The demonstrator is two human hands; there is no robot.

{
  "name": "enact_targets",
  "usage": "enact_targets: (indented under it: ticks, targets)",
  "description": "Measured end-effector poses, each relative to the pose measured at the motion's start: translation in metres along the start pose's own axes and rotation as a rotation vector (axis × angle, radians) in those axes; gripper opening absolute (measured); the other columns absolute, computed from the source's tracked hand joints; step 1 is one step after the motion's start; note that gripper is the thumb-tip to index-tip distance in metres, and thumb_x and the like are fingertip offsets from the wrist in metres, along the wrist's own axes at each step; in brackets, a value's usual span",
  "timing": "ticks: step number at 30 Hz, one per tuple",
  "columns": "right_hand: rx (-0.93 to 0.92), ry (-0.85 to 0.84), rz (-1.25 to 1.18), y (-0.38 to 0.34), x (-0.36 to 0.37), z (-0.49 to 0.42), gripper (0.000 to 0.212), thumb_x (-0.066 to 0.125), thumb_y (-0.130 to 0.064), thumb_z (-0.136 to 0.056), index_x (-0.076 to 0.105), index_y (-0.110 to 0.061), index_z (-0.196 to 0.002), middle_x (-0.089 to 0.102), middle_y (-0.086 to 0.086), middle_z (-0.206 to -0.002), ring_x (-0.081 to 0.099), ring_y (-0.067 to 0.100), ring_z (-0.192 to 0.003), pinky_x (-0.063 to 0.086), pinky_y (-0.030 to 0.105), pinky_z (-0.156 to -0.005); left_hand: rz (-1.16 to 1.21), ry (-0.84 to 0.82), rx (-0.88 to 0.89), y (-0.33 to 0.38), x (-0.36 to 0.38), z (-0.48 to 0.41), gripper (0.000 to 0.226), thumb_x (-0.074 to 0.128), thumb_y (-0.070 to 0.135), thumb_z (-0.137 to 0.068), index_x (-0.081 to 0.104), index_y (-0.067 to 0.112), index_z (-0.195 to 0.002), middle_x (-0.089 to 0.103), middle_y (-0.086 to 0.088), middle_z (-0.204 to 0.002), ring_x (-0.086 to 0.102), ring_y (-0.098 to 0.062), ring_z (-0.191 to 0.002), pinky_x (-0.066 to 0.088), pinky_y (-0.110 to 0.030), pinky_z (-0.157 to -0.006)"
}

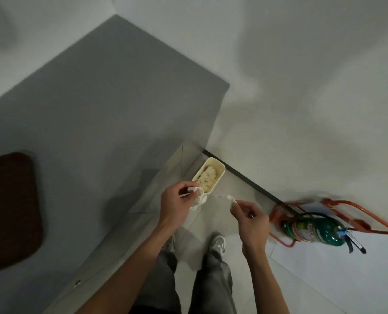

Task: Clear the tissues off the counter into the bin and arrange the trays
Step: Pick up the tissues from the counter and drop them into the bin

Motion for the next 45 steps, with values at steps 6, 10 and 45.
enact_targets:
  ticks: [6,10,45]
  targets:
    - [0.062,-0.048,0.089,0.037,0.011,-0.123,0.007,0.084,-0.025,-0.090,0.077,-0.023,-0.090,0.080,-0.008,-0.083,0.078,0.008,-0.080,0.066,0.038,-0.081,-0.012,0.097,-0.071,-0.042,0.069,-0.078,0.023,0.087,0.016,-0.082,0.071,0.019,-0.096,0.078,0.004,-0.099,0.075,-0.011,-0.092,0.064,-0.033,-0.073]
    - [0.061,-0.103,0.188,0.062,0.031,-0.203,0.009,0.084,-0.026,-0.090,0.076,-0.024,-0.087,0.079,-0.012,-0.080,0.075,0.000,-0.076,0.064,0.029,-0.076,-0.035,0.211,-0.167,-0.087,0.109,-0.132,0.025,0.090,0.016,-0.078,0.067,0.019,-0.084,0.076,0.004,-0.085,0.075,-0.012,-0.082,0.062,-0.030,-0.067]
    - [-0.288,-0.473,0.831,0.114,0.187,-0.313,0.041,0.061,-0.027,-0.103,0.057,-0.021,-0.144,0.064,0.010,-0.143,0.068,0.034,-0.117,0.060,0.047,-0.094,-0.750,-0.114,-0.232,-0.231,0.166,-0.229,0.063,0.062,0.016,-0.099,0.035,0.018,-0.156,0.041,-0.007,-0.158,0.039,-0.027,-0.146,0.040,-0.040,-0.114]
Point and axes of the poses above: each hand's wrist, its own z-axis away from the middle knuckle, its own x-axis out of the palm, y = z × x, the point moved 8 cm from there along -z, towards the middle knuckle
